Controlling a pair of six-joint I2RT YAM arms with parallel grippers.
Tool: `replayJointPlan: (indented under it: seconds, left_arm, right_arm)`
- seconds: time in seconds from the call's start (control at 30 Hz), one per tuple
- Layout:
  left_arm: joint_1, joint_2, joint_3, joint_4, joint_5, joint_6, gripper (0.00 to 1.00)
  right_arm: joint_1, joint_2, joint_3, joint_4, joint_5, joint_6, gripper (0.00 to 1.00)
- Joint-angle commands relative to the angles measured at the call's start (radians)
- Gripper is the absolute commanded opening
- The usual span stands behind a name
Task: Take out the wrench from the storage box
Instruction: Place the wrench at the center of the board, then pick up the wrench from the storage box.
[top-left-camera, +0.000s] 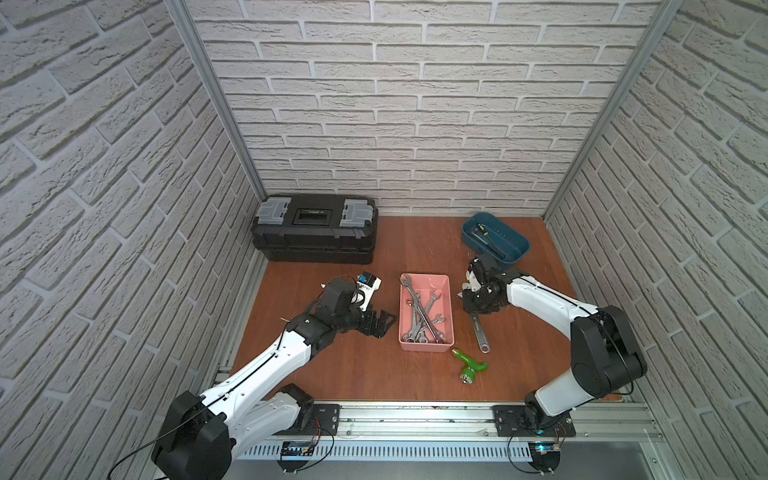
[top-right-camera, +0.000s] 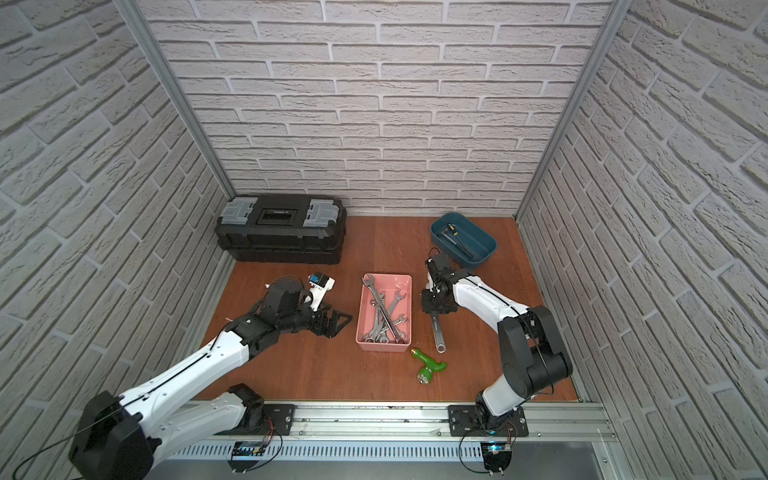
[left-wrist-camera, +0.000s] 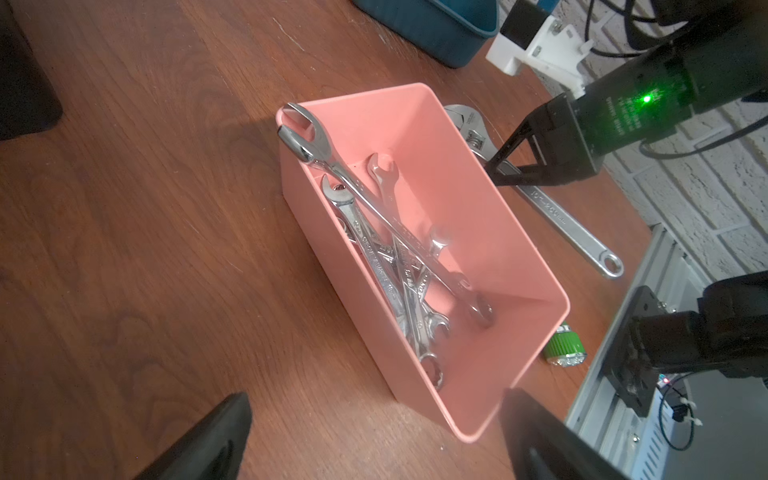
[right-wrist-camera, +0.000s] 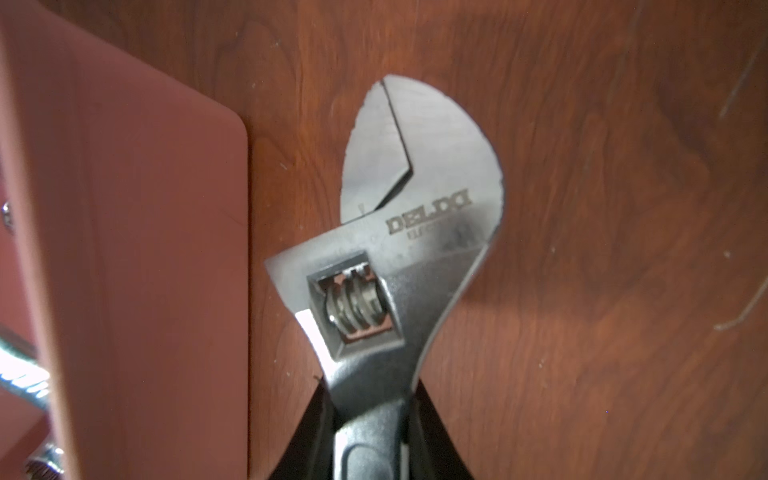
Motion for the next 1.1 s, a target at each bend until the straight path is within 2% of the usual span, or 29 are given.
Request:
replayJointPlan:
  seconds: [0.0,0.13,0.5,0.87,1.07]
  left_arm:
    - [-0.007,0.008,0.024,0.042,-0.008,0.009,0.98]
    - [-0.009,0.013,0.024,0.039,-0.01,0.011,0.98]
    - [-0.012,0.016,0.021,0.026,-0.017,0.011,0.98]
    - [-0.011,0.016,0.024,0.009,-0.018,0.02,0.98]
    - [-0.011,0.006,0.032,-0.007,-0.026,0.031,0.98]
  right_arm:
    - [-0.01,0.031,-0.004,0.125,-0.002,-0.027,0.02]
    - [-0.015,0.072,-0.012,0.155,-0.002,-0.024,0.04]
    - [-0.023,0.117,-0.059,0.188,0.037,-0.009,0.26]
    - [-0.023,0.123,-0.065,0.177,0.064,-0.008,0.36]
    - [-0.024,0.072,-0.045,0.138,0.059,-0.012,0.37]
